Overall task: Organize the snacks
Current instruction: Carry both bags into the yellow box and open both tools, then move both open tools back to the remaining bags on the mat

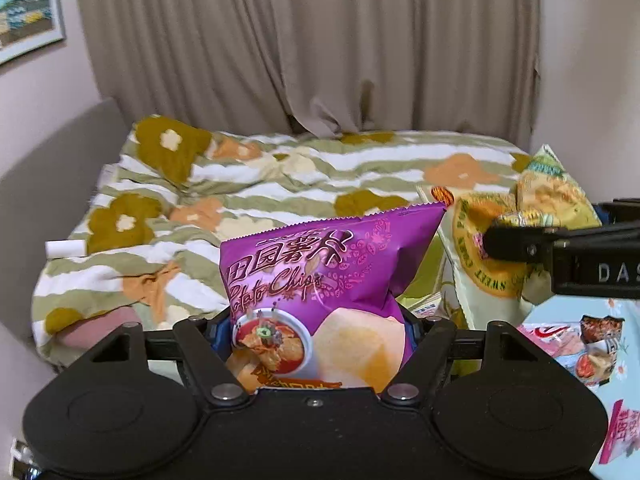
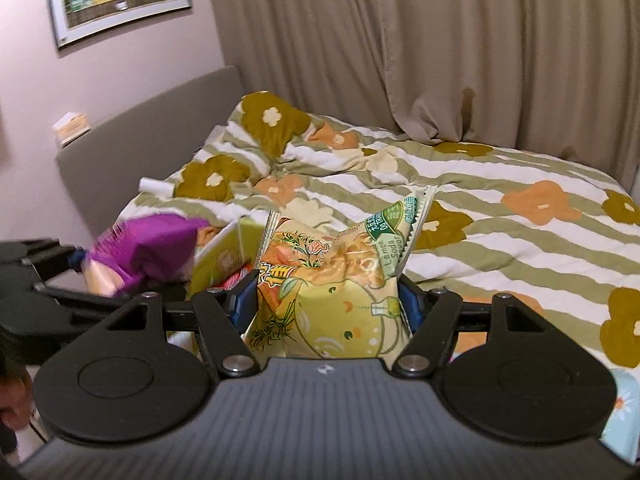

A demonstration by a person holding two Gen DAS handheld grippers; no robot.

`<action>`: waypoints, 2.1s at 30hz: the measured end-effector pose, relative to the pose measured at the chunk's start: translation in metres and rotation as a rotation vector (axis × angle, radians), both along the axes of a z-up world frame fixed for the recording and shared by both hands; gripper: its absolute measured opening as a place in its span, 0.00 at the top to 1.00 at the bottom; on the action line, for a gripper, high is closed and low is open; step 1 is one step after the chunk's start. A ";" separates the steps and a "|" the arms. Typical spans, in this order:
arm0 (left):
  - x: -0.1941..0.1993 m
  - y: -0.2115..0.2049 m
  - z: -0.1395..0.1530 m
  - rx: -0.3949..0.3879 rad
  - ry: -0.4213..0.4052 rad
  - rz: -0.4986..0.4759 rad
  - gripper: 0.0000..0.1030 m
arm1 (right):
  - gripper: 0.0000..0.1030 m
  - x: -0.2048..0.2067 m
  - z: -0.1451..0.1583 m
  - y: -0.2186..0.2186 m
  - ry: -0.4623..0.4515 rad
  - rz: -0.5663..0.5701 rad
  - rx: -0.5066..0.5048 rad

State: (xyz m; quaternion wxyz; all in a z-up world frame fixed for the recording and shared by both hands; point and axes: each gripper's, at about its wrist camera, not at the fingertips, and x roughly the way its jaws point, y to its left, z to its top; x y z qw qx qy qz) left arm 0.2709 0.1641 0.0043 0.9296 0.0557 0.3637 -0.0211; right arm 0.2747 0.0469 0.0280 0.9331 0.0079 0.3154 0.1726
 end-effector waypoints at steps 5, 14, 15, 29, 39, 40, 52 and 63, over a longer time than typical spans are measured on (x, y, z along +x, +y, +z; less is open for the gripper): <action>0.025 0.014 -0.021 -0.015 0.055 -0.065 0.04 | 0.19 0.023 -0.009 0.018 0.029 -0.100 -0.012; 0.024 0.033 -0.036 -0.054 0.088 -0.108 0.01 | 0.19 0.045 -0.033 0.030 0.104 -0.190 -0.006; 0.026 0.035 -0.035 -0.060 0.084 -0.103 0.01 | 0.19 0.047 -0.034 0.032 0.112 -0.189 0.001; 0.029 0.056 -0.025 -0.059 0.069 -0.012 0.01 | 0.00 0.083 -0.044 0.061 0.152 -0.118 0.083; 0.019 0.056 -0.027 -0.055 0.064 -0.008 0.01 | 0.00 0.071 -0.050 0.055 0.179 -0.144 0.125; 0.018 0.056 -0.025 -0.056 0.060 -0.009 0.01 | 0.00 0.068 -0.048 0.054 0.176 -0.145 0.126; -0.001 0.047 -0.010 -0.085 0.007 -0.051 0.01 | 0.00 0.026 -0.018 0.045 0.103 -0.193 0.110; -0.032 0.004 0.005 -0.094 -0.036 -0.102 0.01 | 0.00 -0.029 0.002 0.003 0.058 -0.256 0.097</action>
